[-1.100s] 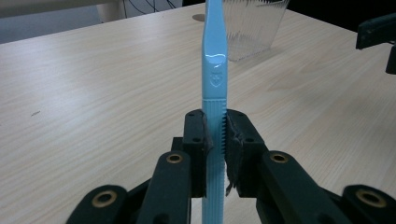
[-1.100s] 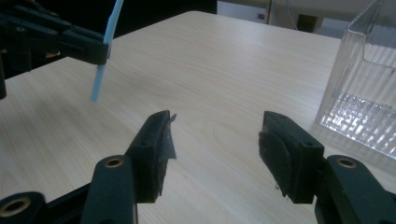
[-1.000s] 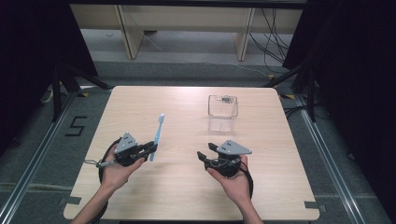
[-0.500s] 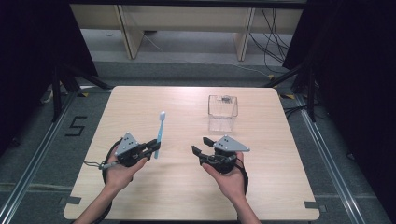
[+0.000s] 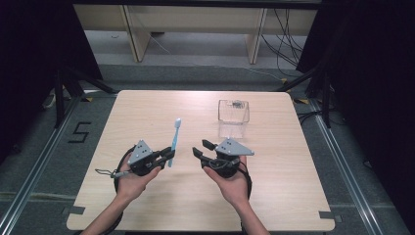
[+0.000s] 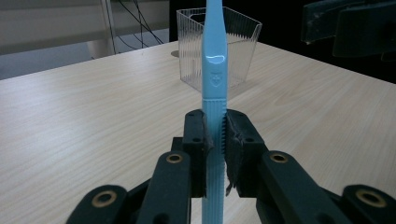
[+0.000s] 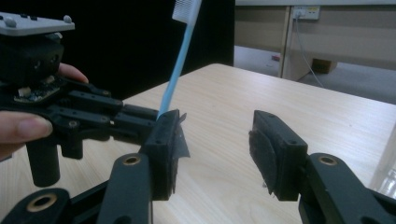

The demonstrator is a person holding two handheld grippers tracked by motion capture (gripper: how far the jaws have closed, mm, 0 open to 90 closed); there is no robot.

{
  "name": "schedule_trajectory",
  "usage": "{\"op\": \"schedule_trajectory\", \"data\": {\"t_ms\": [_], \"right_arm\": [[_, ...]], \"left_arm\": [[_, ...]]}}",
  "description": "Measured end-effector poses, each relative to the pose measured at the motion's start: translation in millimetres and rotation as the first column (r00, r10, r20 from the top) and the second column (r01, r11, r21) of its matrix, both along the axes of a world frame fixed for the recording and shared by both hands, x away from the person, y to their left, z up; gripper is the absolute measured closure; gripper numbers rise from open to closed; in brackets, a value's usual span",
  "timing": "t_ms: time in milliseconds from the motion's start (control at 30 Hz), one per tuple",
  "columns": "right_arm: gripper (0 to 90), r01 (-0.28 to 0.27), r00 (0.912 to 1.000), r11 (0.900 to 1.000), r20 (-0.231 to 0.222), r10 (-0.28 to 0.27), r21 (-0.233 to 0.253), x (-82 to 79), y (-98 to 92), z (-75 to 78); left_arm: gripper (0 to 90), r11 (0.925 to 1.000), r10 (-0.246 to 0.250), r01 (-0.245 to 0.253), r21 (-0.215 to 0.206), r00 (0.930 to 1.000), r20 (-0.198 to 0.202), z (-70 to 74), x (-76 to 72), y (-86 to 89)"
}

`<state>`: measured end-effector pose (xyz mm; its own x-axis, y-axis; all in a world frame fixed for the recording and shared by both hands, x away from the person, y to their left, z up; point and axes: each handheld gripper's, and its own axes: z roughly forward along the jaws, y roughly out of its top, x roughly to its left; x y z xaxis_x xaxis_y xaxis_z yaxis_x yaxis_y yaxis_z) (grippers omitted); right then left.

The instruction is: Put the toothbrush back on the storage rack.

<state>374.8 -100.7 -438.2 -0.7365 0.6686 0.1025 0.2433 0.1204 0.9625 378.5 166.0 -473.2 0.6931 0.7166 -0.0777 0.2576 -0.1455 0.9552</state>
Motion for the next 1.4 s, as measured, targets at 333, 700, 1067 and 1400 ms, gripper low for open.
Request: {"op": "schedule_trajectory", "data": {"t_ms": [333, 700, 1067, 1400], "right_arm": [[55.8, -0.012, 0.9999, 1.000, 0.010, 0.012, 0.028, 6.3, 11.4, 4.8], [59.1, -0.021, 0.9997, 0.998, 0.012, 0.021, 0.056, 10.4, 17.0, 10.2], [66.2, -0.015, 0.9999, 0.995, -0.001, 0.015, 0.099, 15.0, 26.7, 13.1], [76.3, 0.006, 1.0000, 0.989, 0.001, -0.007, 0.147, 17.7, 31.6, 10.3]], "left_arm": [[78.3, 0.9998, -0.018, 0.018, 0.006, 0.9996, 0.023, 4.0, -1.6, -13.2], [78.2, 0.9992, -0.039, 0.039, 0.005, 0.9991, 0.019, 3.6, -3.7, -23.9], [78.2, 0.9989, -0.047, 0.047, 0.004, 0.9986, 0.024, 6.1, -5.9, -28.2], [78.3, 0.9993, -0.037, 0.037, -0.011, 0.9990, 0.026, 7.4, -6.9, -27.1]]}}
